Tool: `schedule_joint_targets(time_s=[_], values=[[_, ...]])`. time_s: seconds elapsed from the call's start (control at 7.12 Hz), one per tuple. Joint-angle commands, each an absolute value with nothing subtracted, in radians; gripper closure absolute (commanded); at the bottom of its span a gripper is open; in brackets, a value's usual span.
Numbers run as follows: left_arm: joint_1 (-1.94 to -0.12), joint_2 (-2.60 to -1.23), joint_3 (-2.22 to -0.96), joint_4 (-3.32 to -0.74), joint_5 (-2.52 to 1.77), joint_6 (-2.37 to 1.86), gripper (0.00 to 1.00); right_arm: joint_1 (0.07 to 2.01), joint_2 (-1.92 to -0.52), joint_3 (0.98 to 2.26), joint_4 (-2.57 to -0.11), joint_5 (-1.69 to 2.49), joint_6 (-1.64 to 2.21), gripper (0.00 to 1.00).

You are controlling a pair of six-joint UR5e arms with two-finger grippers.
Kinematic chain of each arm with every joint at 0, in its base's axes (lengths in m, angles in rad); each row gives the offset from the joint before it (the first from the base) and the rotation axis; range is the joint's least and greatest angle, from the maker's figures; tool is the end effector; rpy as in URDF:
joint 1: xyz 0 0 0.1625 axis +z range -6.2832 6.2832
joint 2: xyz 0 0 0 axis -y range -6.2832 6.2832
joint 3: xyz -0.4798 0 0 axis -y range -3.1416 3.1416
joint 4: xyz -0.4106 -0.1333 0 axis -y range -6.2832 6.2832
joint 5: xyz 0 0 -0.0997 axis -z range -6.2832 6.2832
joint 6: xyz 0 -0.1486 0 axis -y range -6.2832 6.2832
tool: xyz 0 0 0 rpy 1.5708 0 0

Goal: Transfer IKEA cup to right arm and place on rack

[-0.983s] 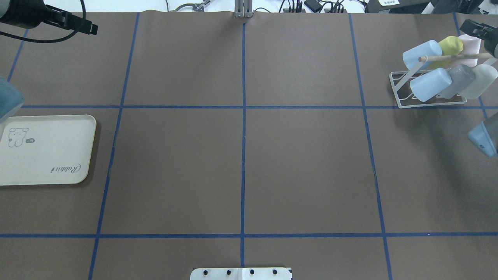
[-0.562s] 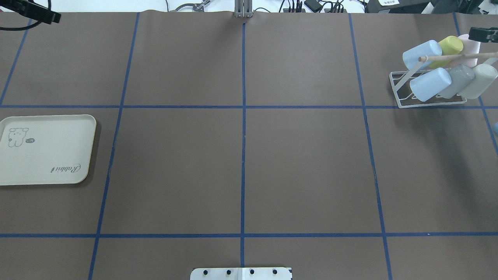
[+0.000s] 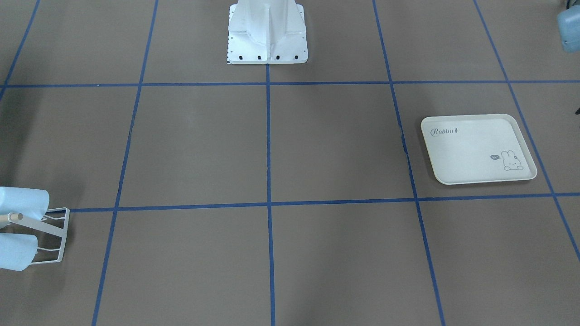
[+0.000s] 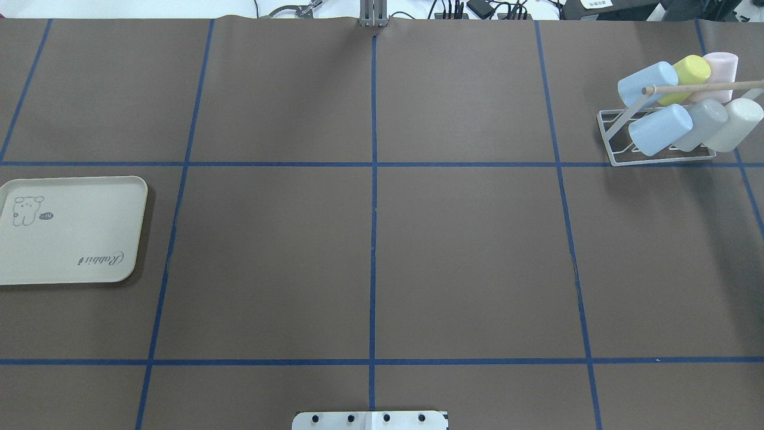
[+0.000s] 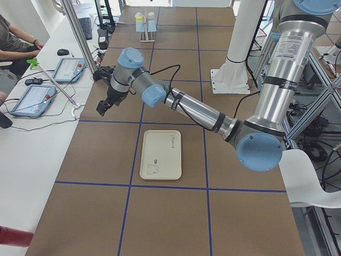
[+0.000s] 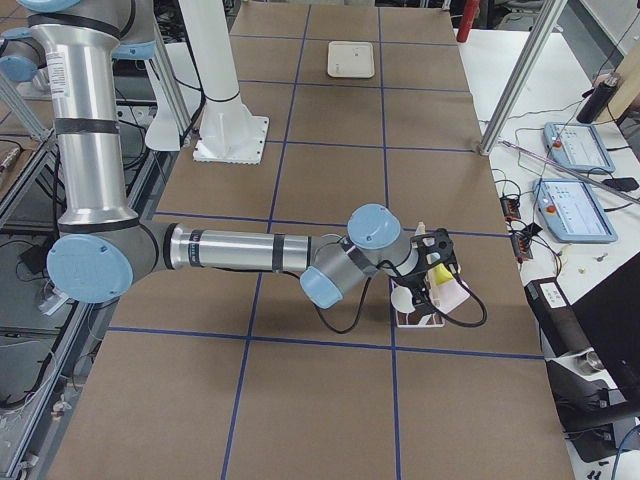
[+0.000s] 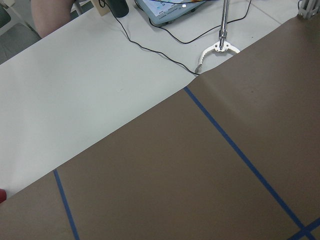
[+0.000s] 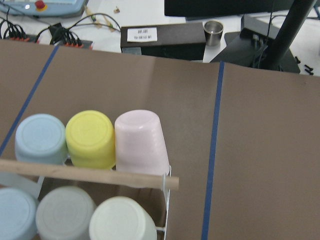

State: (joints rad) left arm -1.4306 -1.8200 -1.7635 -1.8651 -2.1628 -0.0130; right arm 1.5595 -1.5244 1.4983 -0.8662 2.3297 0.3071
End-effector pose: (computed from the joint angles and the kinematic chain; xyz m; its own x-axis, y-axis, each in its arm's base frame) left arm 0.0404 -0.6469 0.4763 0.7706 0.4774 -0.4222 -0.0935 0.7400 0.6661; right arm 0.0245 -0.5783 0.6739 0.6896 -0.1841 0.7004 -0.2095 0.8751 0.4363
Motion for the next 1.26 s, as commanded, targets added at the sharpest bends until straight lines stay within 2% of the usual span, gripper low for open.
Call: schedule_joint_targets(time_s=[0.0, 0.28, 0.42, 0.56, 0.7, 1.12], values=[[-1.502, -1.818, -1.703, -1.778, -2.267, 0.107, 0.00, 1.589, -1.540, 1.550, -1.205, 2.418, 0.007, 0.00], [-1.508, -1.812, -1.668, -1.767, -2.286, 0.107, 0.00, 1.615, -1.499, 1.687, -1.667, 2.325, -0.243, 0.00], [-1.517, -1.790, -1.681, -1.764, -2.292, 0.107, 0.00, 1.612, -1.499, 1.788, -1.815, 2.275, -0.283, 0.00], [-1.520, -1.731, -1.760, -1.763, -2.296, 0.098, 0.00, 1.611, -1.491, 1.804, -1.878, 2.276, -0.288, 0.00], [-1.520, -1.709, -1.784, -1.766, -2.290, 0.097, 0.00, 1.609, -1.494, 1.805, -1.876, 2.284, -0.287, 0.00], [-1.548, -1.684, -1.649, -1.770, -2.301, 0.092, 0.00, 1.606, -1.503, 1.809, -1.861, 2.295, -0.266, 0.00]])
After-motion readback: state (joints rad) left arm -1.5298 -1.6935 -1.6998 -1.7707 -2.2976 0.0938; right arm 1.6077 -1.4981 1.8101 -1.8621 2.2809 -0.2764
